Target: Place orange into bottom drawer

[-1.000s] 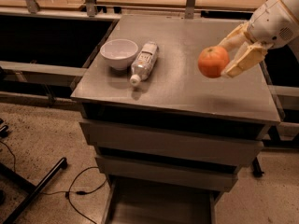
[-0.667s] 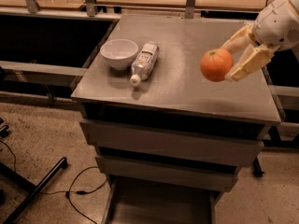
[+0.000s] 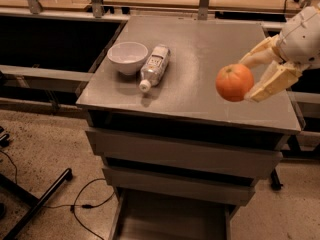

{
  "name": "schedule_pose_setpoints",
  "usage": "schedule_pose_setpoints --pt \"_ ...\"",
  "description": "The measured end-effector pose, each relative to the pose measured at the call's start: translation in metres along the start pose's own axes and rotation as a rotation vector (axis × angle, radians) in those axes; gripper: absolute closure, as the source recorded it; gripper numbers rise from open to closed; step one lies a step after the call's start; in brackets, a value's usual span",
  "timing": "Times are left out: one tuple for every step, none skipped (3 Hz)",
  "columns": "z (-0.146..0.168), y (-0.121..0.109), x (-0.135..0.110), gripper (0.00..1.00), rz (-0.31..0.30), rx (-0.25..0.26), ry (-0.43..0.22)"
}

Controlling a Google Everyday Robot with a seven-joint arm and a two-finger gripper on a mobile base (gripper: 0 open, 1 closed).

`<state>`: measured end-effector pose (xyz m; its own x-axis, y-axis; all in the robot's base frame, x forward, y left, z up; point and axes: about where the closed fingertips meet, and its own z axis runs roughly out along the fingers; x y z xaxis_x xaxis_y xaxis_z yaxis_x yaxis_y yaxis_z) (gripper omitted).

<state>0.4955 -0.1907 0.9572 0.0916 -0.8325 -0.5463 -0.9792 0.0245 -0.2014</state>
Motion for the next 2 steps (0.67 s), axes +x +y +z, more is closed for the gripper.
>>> schedule_pose_setpoints --pt "0.007 0.033 -0.008 1.0 -0.042 0.009 0.033" --pt "0.013 0.054 -0.011 1.0 -0.062 -0.002 0.029"
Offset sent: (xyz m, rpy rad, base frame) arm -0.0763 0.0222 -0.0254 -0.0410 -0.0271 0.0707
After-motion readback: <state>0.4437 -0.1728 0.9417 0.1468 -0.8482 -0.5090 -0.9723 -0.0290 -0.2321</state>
